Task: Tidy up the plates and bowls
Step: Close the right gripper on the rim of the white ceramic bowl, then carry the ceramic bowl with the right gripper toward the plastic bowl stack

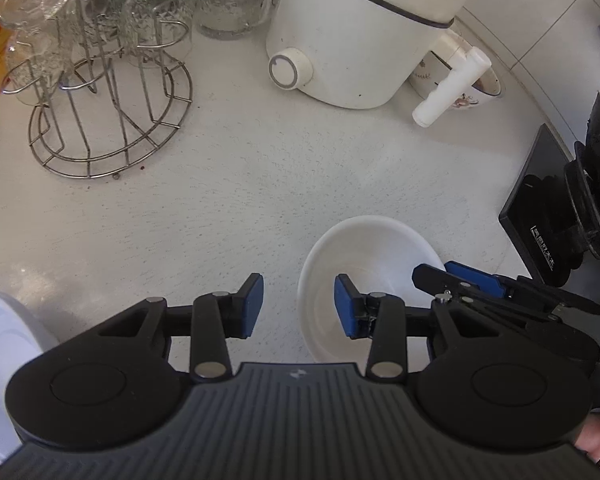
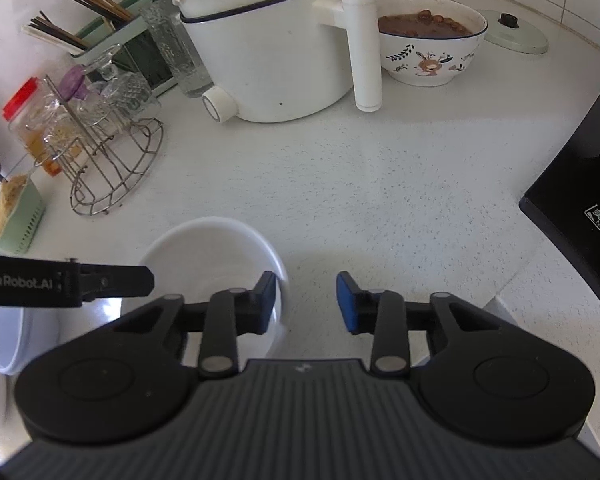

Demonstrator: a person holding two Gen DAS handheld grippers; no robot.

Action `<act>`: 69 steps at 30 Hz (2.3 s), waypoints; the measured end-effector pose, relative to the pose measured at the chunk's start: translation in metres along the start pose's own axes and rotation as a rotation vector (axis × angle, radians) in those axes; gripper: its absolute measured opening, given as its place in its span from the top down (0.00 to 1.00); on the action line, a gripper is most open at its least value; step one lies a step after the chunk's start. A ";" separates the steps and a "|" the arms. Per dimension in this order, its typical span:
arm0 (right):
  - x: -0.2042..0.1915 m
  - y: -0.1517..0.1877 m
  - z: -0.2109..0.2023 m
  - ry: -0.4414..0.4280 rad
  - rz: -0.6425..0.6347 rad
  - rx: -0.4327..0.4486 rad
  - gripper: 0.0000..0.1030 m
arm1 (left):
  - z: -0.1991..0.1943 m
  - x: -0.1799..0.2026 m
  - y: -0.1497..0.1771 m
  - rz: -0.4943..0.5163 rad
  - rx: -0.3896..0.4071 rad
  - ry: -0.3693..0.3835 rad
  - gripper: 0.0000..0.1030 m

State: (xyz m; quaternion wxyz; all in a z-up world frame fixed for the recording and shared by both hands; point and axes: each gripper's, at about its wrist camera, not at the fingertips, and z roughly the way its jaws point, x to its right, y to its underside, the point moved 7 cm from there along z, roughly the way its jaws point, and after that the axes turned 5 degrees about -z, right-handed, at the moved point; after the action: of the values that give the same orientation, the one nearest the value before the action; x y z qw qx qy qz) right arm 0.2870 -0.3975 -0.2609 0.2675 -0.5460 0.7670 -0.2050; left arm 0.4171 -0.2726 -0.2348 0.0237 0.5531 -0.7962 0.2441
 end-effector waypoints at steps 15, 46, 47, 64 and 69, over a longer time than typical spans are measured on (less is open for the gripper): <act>-0.009 -0.003 -0.002 -0.047 -0.008 -0.008 0.84 | -0.001 0.009 0.004 0.000 -0.007 0.014 0.83; -0.055 -0.013 -0.084 -0.145 -0.021 0.128 0.82 | -0.104 0.003 0.024 -0.022 0.123 -0.005 0.82; -0.057 -0.013 -0.085 -0.147 -0.027 0.130 0.82 | -0.107 0.001 0.026 -0.025 0.126 -0.006 0.82; -0.101 -0.003 -0.094 -0.221 -0.089 0.118 0.82 | -0.151 -0.036 0.045 -0.106 0.195 -0.038 0.82; -0.121 -0.005 -0.094 -0.256 -0.120 0.120 0.82 | -0.164 -0.054 0.049 -0.151 0.225 -0.050 0.82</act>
State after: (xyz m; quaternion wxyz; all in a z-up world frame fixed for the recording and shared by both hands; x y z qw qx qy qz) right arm 0.2628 -0.2829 -0.1625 0.3826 -0.5955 0.6790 -0.1950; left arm 0.3565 -0.1446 -0.1249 -0.0401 0.6164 -0.7204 0.3154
